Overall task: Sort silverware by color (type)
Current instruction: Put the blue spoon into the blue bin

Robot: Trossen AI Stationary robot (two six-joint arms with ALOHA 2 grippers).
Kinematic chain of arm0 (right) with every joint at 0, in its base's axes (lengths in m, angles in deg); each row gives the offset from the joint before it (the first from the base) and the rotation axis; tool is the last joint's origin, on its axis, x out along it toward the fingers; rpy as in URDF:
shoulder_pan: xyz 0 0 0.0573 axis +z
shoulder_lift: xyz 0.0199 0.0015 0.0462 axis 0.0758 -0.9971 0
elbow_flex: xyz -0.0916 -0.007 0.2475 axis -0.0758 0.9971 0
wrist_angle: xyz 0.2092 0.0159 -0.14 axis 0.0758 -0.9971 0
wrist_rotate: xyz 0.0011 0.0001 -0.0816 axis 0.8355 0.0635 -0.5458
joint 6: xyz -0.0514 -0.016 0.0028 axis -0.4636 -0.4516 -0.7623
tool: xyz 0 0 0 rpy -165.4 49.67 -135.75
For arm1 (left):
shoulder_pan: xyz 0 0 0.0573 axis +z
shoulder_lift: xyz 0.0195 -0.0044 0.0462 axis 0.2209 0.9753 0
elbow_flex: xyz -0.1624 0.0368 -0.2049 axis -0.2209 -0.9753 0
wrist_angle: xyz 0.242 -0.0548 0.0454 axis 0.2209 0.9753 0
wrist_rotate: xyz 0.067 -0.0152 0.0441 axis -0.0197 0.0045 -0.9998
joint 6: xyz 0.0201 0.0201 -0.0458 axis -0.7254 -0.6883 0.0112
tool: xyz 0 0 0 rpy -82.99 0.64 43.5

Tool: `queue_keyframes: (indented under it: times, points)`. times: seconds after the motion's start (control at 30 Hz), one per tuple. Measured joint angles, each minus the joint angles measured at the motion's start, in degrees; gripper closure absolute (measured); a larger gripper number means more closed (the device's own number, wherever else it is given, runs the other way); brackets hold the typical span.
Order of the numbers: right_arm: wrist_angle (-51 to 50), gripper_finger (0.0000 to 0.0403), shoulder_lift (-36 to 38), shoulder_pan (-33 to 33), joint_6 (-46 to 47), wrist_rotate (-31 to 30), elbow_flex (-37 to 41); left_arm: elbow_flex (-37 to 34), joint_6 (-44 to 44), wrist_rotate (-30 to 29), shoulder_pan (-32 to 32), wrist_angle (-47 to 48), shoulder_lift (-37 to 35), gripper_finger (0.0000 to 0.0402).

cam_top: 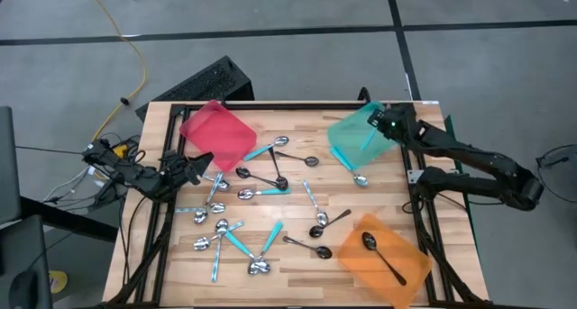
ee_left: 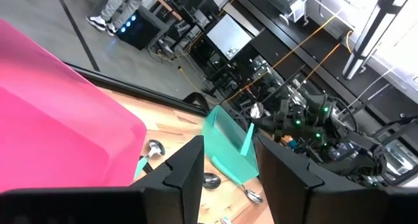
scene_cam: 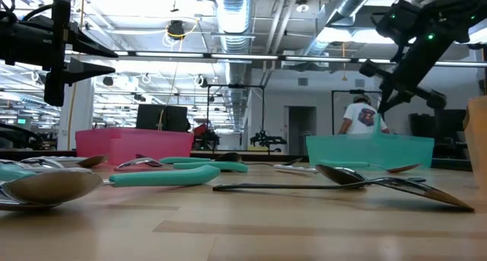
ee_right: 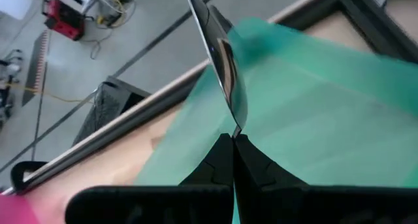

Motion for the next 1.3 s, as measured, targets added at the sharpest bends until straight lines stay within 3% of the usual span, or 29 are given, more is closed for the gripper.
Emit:
queue_keyframes:
  times: [0.4,0.87,1.3]
  points:
    - [-7.79,0.0387,-1.78,-0.25,17.18,-0.81,0.0,0.0,0.33,-0.02,0.02,0.0,0.0,0.0278]
    - [-8.19,0.0388,-11.95,-0.25,28.18,2.0,-2.23,0.0,0.05,-1.44,0.02,0.26,0.0,0.0278]
    - [-12.68,0.0388,-16.91,-0.38,36.48,4.65,-2.98,0.02,0.01,-4.3,0.02,0.84,0.0,0.0278]
